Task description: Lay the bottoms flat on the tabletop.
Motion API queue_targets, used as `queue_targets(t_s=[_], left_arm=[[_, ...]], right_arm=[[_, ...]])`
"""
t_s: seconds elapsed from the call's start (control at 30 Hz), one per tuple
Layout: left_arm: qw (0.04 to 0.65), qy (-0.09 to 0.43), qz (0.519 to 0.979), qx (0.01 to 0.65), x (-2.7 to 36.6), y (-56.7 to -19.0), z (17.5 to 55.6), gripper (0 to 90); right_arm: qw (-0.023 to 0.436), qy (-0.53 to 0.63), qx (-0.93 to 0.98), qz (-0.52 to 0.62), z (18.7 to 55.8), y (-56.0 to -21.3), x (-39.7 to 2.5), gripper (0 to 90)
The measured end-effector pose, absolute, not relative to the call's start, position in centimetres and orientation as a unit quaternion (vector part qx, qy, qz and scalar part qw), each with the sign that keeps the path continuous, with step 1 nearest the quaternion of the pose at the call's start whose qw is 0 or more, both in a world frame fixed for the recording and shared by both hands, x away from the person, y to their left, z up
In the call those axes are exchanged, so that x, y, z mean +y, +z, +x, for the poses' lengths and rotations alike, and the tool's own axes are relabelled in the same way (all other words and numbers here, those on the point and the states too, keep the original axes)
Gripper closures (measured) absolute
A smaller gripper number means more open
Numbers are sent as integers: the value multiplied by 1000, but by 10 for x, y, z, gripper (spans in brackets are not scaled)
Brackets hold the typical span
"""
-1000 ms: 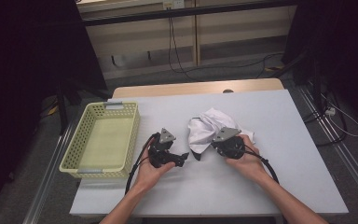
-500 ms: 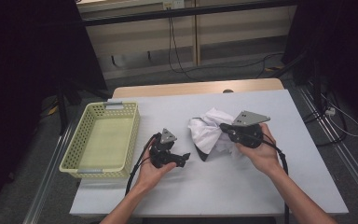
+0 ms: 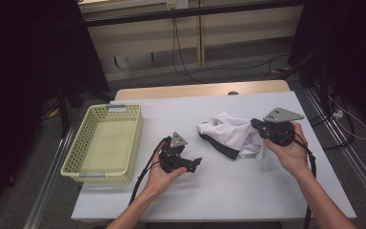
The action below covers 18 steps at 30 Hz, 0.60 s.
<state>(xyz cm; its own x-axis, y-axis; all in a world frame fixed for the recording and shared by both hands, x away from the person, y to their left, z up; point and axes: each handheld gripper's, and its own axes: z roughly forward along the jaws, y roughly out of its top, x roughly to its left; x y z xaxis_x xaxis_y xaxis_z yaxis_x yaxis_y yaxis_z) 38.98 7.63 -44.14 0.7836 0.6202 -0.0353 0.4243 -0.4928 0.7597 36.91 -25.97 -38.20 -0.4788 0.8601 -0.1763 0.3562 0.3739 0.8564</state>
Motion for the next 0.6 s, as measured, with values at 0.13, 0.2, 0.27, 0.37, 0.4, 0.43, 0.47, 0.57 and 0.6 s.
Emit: queue_targets(t_s=[0.13,0.2,0.27,0.37,0.4,0.43,0.47,0.57,0.6], left_arm=[[395,120,856,309,79,-442,392,57],[393,123,858,307,80,-442,392,56],[392,123,859,307,80,-442,392,56],[390,121,860,306,80,-442,392,56],[391,119,860,306,80,-443,392,56],[390,119,860,306,79,-443,392,56],[389,120,860,306,79,-443,391,56],[388,116,863,303,78,-444,391,56],[388,116,863,303,78,-444,391,56]], right_arm=[[316,366,767,420,374,-397,-272,891],[318,352,773,422,376,-403,-275,887],[317,337,782,418,377,-407,-276,859],[311,337,795,398,376,-408,-271,791],[312,341,795,392,375,-407,-268,771],[313,345,798,382,373,-405,-265,747],[313,349,799,375,372,-402,-261,710],[315,368,802,350,366,-394,-248,657],[307,378,804,340,364,-392,-243,628]])
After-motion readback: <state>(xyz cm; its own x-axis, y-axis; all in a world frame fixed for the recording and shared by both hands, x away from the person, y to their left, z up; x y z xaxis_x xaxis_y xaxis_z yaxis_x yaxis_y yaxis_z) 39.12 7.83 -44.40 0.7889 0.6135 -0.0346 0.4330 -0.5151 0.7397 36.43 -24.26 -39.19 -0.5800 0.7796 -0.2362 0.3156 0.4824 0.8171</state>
